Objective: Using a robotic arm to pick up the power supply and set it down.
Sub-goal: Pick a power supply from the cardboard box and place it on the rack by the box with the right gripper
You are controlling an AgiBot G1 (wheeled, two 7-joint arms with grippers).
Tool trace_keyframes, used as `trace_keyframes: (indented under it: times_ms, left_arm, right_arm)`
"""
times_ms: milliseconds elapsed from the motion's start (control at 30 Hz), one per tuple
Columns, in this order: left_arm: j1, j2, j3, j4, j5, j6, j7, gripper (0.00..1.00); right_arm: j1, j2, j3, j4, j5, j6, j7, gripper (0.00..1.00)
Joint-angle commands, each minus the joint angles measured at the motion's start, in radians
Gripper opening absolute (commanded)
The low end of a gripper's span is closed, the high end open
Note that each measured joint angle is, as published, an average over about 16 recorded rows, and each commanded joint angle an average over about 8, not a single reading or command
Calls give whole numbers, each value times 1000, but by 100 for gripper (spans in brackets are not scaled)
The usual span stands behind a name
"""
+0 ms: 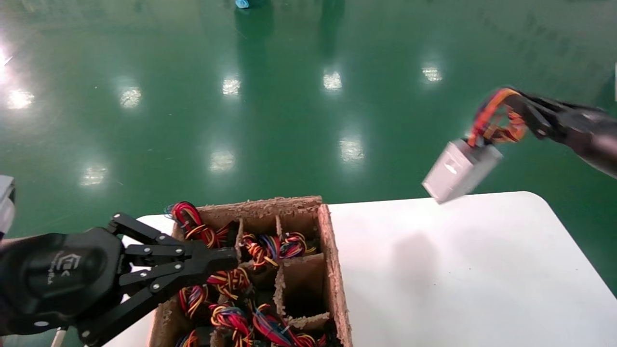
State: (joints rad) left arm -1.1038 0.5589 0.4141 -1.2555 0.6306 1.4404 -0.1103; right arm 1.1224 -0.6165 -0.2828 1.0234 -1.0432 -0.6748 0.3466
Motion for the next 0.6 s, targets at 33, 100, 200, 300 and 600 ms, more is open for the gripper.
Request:
trace_keyframes:
  times_ms: [33, 100, 200, 300, 600]
  left_arm:
    - [0, 0, 0, 0, 0, 0, 0, 0]
    - [0, 0, 0, 0, 0, 0, 0, 0]
    - [0, 0, 0, 0, 0, 0, 0, 0]
    - [0, 0, 0, 0, 0, 0, 0, 0]
    - [0, 0, 0, 0, 0, 0, 0, 0]
  right_arm:
    - [-13, 16, -4, -18, -14, 21, 10, 0]
    - [-23, 20, -10, -36, -28, 45, 20, 0]
    - [-34, 23, -18, -62, -47, 76, 30, 0]
    - [-38, 20, -26, -86, -63, 98, 32, 0]
    - [-23, -2, -50, -160, -119, 153, 8, 0]
